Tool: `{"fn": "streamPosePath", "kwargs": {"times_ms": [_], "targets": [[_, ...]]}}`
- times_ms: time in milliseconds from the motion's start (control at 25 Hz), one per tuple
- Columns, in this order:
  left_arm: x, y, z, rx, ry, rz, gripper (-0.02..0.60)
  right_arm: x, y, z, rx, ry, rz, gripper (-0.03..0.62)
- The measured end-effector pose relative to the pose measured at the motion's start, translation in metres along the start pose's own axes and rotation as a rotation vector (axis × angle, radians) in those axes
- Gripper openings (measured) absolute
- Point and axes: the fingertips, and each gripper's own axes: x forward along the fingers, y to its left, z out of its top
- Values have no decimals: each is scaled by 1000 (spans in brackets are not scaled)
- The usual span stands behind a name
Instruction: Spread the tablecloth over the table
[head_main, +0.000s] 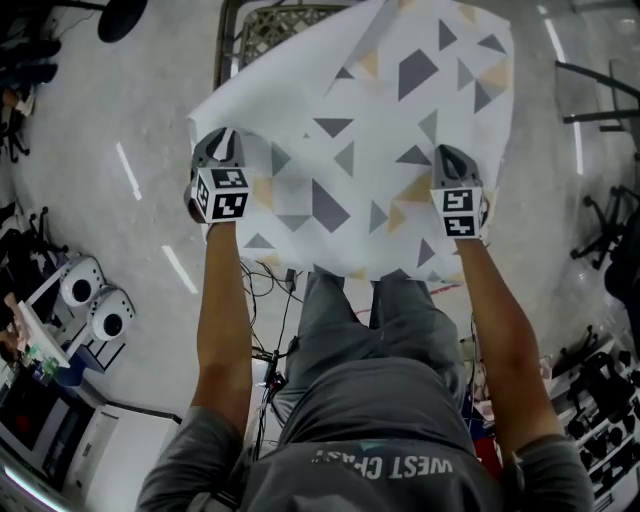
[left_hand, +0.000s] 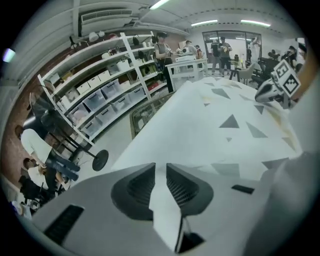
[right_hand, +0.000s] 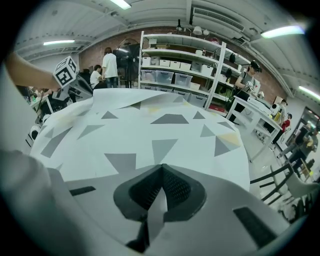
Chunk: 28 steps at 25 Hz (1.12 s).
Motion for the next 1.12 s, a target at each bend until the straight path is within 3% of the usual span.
{"fn": "streamPosePath", "kwargs": {"times_ms": [120,200,280,360,440,560,640,720,760,800,840,920,960,1000,1040,1120], "targets": [[19,11,-7,-66,120,-93,149,-1,-1,-1,2,3,3,-11],[20,14,-10,-163,118,-127,170,-2,0,-1,-2,3,8,-11],[16,13,-9,-349,51,-184,193,-1,0,0,-15,1,13,-11],[14,14,-5,-592,-46,-258,200,-1,1,0,-32,-4,17,-11],[15,16,-3,-750,-101,-303,207,-1,0,1,-45,-8,20,-11],[21,12,-2,-815,-102,-340,200,-2,1,0,-50,-9,17,-11],[22,9,3,-844,-123,-361,105,-2,1,1,-49,-9,16,-11],[17,8,12,-885,-182,-374,76,-2,1,2,-48,-9,16,-11],[12,10,18,-942,-233,-393,64,-1,0,1,-47,-8,16,-11],[6,15,26,-1051,-309,-429,47,-1,0,0,-46,-6,16,-11],[-3,26,33,-1221,-420,-484,27,-1,0,0,-46,-5,16,-11],[-19,66,45,-1645,-740,-607,2,-1,0,0,-49,-2,17,-11],[-25,91,47,-1807,-902,-638,2,-2,0,0,-51,-1,17,-11],[-29,116,47,-1895,-1037,-628,2,-2,1,1,-53,1,18,-11],[-34,140,47,-1920,-1147,-580,6,-2,1,1,-54,3,19,-11],[-45,184,48,-1884,-1311,-449,18,0,2,2,-53,5,20,-11]]}}
